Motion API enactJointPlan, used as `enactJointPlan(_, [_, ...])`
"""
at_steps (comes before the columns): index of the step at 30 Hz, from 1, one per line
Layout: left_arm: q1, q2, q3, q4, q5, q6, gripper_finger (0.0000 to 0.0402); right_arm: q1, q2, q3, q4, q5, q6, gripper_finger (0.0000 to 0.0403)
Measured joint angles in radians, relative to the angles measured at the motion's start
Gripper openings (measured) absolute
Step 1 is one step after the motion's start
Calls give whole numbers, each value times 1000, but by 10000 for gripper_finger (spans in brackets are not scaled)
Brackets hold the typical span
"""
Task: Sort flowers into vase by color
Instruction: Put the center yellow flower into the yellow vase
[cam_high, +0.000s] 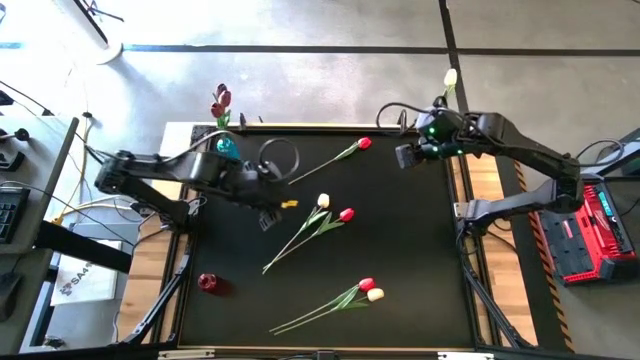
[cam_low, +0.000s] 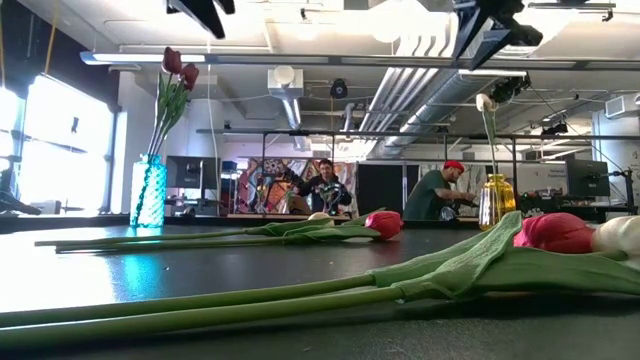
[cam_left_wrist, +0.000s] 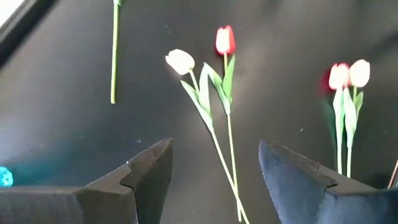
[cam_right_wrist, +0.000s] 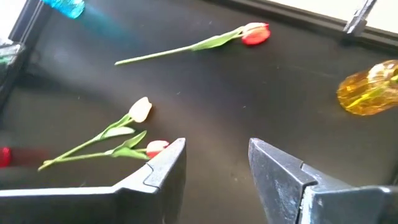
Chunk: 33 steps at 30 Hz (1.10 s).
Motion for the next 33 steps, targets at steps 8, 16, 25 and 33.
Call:
enactJointPlan(8, [0,65,0,135,22,72,227,84,0,0,-5,16,74,163])
enactJointPlan(16, [2,65,0,232,10,148,227,189,0,0,-47,77,172,163])
enactJointPlan(25, [-16,-15,-183,554,50,201,227,289,0,-5,-40,167,233,163])
enactJointPlan(33, [-17,-158,-444,701,22,167,227,364,0,-118,64,175,355,163])
